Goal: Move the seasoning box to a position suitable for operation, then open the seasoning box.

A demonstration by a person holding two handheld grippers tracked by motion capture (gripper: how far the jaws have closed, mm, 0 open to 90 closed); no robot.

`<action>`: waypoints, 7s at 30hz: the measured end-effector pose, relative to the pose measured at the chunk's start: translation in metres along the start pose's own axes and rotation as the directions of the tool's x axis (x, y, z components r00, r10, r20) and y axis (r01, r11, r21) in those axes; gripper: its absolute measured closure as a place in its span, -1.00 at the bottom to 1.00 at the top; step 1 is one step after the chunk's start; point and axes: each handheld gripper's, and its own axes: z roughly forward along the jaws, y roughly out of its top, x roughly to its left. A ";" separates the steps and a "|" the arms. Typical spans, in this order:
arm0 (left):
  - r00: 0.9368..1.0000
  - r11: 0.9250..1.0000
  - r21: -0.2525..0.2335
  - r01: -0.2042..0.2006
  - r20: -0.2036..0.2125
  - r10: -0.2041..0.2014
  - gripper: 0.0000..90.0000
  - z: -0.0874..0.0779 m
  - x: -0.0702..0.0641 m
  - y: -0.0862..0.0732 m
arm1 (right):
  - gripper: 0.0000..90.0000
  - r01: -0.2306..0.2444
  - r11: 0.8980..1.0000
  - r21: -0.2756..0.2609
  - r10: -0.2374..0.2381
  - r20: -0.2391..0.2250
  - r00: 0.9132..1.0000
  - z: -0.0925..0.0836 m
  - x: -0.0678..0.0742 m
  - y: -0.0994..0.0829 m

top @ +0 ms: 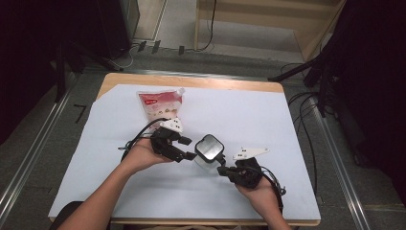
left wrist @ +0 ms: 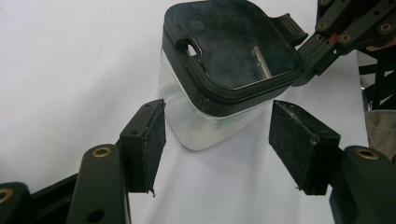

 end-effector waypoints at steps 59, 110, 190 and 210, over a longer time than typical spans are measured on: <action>0.998 0.999 -0.049 -0.015 0.061 0.018 -0.36 0.014 0.007 0.025 | 1.00 -0.166 0.984 -0.070 0.172 0.097 0.980 -0.019 -0.081 0.023; 0.997 0.997 0.013 -0.082 -0.010 0.082 -0.63 0.051 -0.011 0.040 | 1.00 -0.181 0.981 -0.075 0.188 0.114 0.976 -0.015 -0.079 0.020; 0.990 0.991 0.055 -0.124 0.075 0.120 1.00 0.059 -0.035 0.114 | 1.00 -0.169 0.982 -0.080 0.176 0.086 0.981 -0.025 -0.065 0.019; 0.994 0.997 0.048 -0.065 0.091 0.061 0.83 0.041 -0.033 0.104 | 0.91 -0.148 0.985 -0.094 0.157 0.097 0.983 -0.035 -0.063 0.022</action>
